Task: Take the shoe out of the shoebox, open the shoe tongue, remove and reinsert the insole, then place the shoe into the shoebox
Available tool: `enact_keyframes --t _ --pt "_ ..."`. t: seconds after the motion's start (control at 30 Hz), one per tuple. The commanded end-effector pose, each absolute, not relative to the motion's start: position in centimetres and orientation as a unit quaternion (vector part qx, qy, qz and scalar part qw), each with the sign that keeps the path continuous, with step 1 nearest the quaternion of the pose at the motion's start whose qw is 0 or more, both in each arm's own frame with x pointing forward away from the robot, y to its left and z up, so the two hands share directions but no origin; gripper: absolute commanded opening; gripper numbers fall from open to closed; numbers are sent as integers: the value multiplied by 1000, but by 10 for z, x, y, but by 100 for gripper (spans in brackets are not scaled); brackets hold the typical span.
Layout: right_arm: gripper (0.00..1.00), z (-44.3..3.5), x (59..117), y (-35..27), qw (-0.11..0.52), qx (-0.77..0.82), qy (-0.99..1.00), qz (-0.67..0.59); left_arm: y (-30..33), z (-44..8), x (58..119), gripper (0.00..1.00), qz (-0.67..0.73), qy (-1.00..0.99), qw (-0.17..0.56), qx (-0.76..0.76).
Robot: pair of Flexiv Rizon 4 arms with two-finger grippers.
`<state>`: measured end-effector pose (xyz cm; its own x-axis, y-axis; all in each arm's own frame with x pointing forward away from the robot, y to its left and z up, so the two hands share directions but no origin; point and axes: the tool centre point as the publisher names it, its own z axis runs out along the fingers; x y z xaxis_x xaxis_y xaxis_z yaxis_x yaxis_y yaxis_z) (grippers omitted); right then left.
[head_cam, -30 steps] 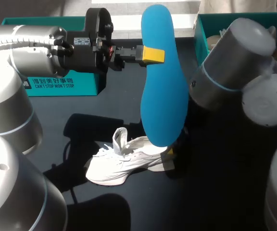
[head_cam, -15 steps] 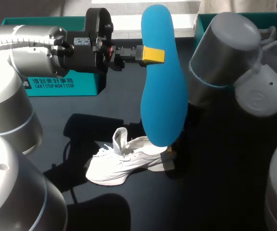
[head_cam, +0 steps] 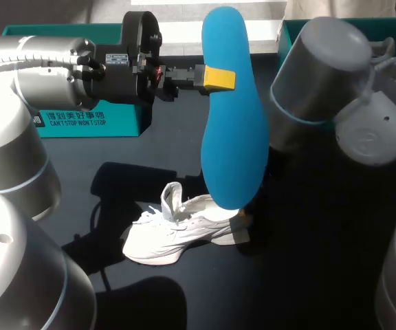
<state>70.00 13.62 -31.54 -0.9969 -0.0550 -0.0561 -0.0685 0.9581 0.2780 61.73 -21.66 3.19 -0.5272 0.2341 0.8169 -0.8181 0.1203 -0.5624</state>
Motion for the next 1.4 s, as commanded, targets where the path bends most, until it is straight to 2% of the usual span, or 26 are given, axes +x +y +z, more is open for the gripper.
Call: enact_keyframes --t 0.03,0.23,0.5,0.7,0.73,0.77,0.8,0.83,0.9,0.93,1.03,1.17,1.23,1.27,1.4 --pt "100 -322 711 153 26 -33 988 145 -215 31 615 0 619 -617 424 238" --pt "100 -328 723 178 26 -34 987 155 -215 31 615 0 619 -617 424 238" --pt "100 -364 732 203 12 -47 984 170 -215 31 615 0 619 -617 424 238" --pt "100 -380 732 210 -9 -52 991 123 -215 31 615 0 619 -617 424 238" --pt "98 -382 731 209 -9 -50 991 122 -215 31 615 0 619 -617 424 238" --pt "91 -383 730 209 -9 -49 991 122 -215 31 615 0 619 -617 424 238" --pt "71 -385 729 210 -9 -48 991 121 -215 31 615 0 619 -617 424 238" --pt "61 -387 729 211 -9 -49 991 120 -215 31 615 0 619 -617 424 238" --pt "57 -389 730 214 -11 -52 992 118 -215 31 615 0 619 -617 424 238" --pt "51 -391 731 216 -12 -53 992 115 -215 31 615 0 619 -617 424 238" --pt "47 -396 731 217 -16 -52 992 113 -215 31 615 0 619 -617 424 238" --pt "34 -398 729 215 -20 -46 993 109 -215 31 615 0 619 -617 424 238" --pt "8 -396 727 214 -23 -47 993 104 -215 31 615 0 619 -617 424 238" --pt "0 -394 726 214 -23 -48 993 103 -215 31 615 0 619 -617 424 238" --pt "0 -388 723 211 -29 -48 994 95 -215 31 615 0 619 -617 424 238"
